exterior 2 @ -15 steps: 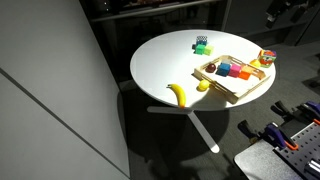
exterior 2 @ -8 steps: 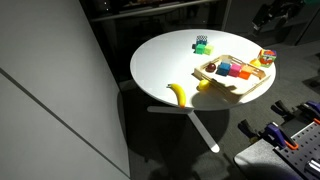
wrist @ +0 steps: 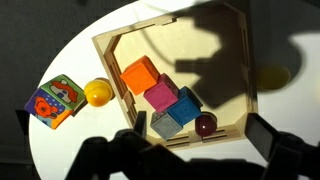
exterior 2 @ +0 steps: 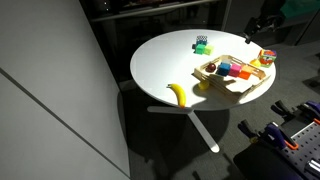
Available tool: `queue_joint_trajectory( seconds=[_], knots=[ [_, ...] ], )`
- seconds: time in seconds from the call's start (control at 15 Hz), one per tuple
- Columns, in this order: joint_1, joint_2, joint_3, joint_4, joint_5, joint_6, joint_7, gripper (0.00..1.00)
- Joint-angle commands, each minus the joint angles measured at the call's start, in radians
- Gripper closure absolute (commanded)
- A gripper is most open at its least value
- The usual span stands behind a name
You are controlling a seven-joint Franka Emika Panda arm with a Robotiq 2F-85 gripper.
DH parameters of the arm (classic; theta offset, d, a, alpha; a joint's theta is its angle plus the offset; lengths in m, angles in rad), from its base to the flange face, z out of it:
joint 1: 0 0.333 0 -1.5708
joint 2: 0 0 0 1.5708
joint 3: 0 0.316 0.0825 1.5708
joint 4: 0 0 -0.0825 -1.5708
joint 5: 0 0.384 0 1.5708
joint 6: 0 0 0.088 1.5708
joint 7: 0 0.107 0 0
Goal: Remove the mulberry pink block from the wooden bowl and place drop it on the table
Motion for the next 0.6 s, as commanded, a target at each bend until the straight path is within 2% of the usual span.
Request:
queue_joint_trajectory(
  seconds=[0.0, 0.27, 0.33, 0.53],
  knots=[
    [0.006, 0.096, -0.031, 0.082, -0.034, -0.038, -0.040, 0.00],
    [0.010, 0.137, -0.051, 0.120, -0.061, -0.040, -0.065, 0.00],
    [0.017, 0.121, -0.051, 0.076, -0.033, -0.005, -0.051, 0.00],
    [0.020, 0.130, -0.056, 0.079, -0.034, -0.004, -0.051, 0.00]
  ],
)
